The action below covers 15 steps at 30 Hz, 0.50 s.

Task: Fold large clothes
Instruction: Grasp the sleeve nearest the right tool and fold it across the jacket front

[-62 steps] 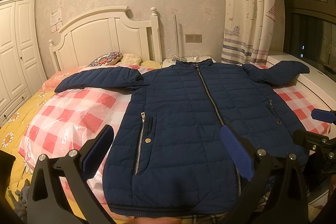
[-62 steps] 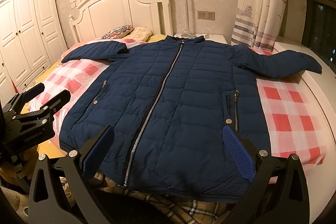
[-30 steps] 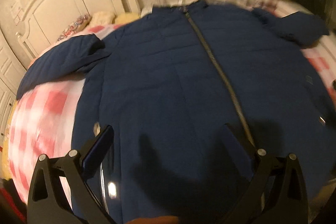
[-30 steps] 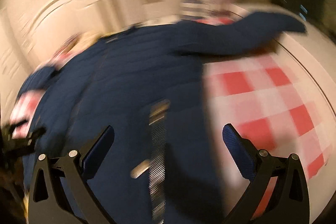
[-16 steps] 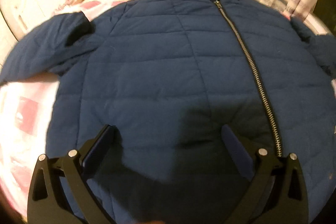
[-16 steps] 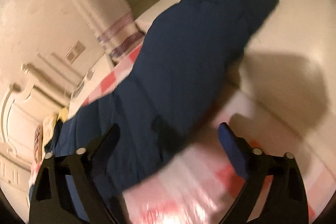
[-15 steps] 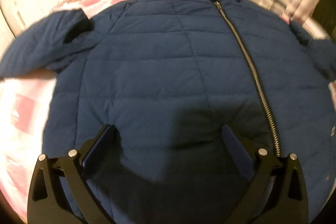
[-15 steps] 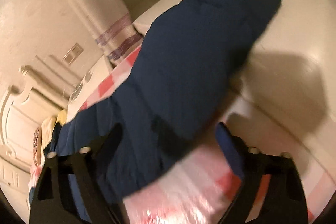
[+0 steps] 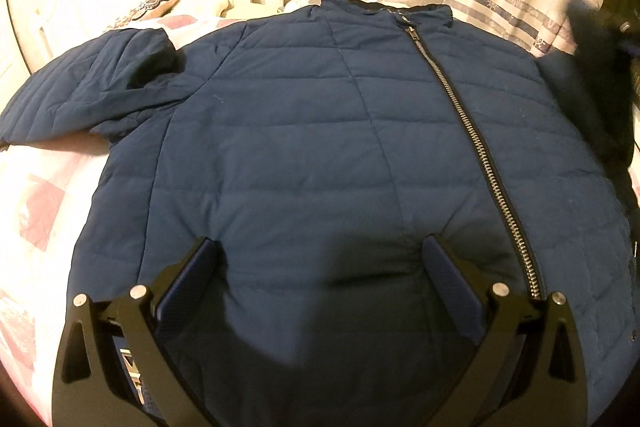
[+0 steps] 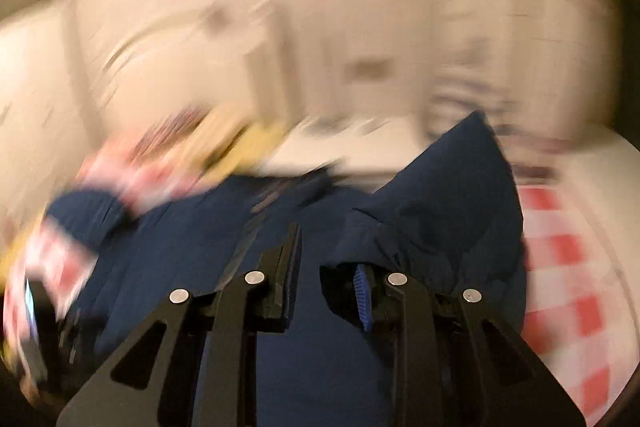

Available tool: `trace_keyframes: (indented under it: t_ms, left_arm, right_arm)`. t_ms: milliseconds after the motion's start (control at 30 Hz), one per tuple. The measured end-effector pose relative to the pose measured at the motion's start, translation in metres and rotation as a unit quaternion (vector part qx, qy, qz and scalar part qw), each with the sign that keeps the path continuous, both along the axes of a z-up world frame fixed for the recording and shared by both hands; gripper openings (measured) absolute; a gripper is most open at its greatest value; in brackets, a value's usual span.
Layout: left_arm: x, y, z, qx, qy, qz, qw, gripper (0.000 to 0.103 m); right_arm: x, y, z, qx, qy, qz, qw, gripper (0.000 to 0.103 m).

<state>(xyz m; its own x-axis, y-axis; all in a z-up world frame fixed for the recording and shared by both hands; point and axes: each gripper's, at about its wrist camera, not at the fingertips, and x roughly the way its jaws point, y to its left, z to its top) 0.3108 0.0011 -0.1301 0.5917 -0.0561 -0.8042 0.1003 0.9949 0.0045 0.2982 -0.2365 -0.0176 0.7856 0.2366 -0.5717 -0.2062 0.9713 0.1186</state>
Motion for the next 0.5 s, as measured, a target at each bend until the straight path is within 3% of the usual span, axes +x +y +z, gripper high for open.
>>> trace_keyframes:
  t_ms: [67, 100, 133, 167, 233, 333, 400, 500]
  left_arm:
    - [0.000, 0.000, 0.000, -0.002, 0.000, -0.001, 1.0000, 0.101]
    - [0.000, 0.000, 0.000, -0.003, -0.001, -0.002, 1.0000, 0.101]
    - [-0.001, 0.001, 0.000, -0.004, -0.001, -0.002, 1.0000, 0.101]
    - [-0.001, 0.001, 0.000, -0.005, -0.001, -0.003, 1.0000, 0.101]
    - [-0.002, 0.002, 0.000, -0.008, -0.002, -0.004, 1.0000, 0.101]
    - [-0.002, 0.003, 0.001, -0.011, -0.003, -0.004, 0.9999, 0.101]
    - [-0.002, 0.002, 0.001, -0.010, -0.003, -0.004, 0.9999, 0.101]
    - [-0.002, 0.002, 0.001, -0.009, -0.004, -0.004, 0.9999, 0.101]
  right_arm:
    - [0.011, 0.053, -0.034, -0.053, 0.070, 0.046, 0.995, 0.031]
    - [0.016, 0.076, -0.061, -0.082, 0.123, 0.066, 0.987, 0.051]
    - [0.019, 0.088, -0.084, -0.094, 0.164, 0.084, 0.978, 0.063]
    - [0.012, 0.094, -0.093, -0.100, 0.171, 0.089, 0.976, 0.076]
    - [-0.002, 0.096, -0.094, -0.115, 0.137, 0.080, 0.981, 0.083]
    - [-0.022, 0.070, -0.078, -0.053, 0.154, 0.080, 0.983, 0.083]
    - [-0.032, 0.053, -0.064, -0.013, 0.137, 0.065, 0.988, 0.083]
    - [-0.049, -0.018, -0.039, 0.099, 0.099, -0.011, 0.990, 0.083]
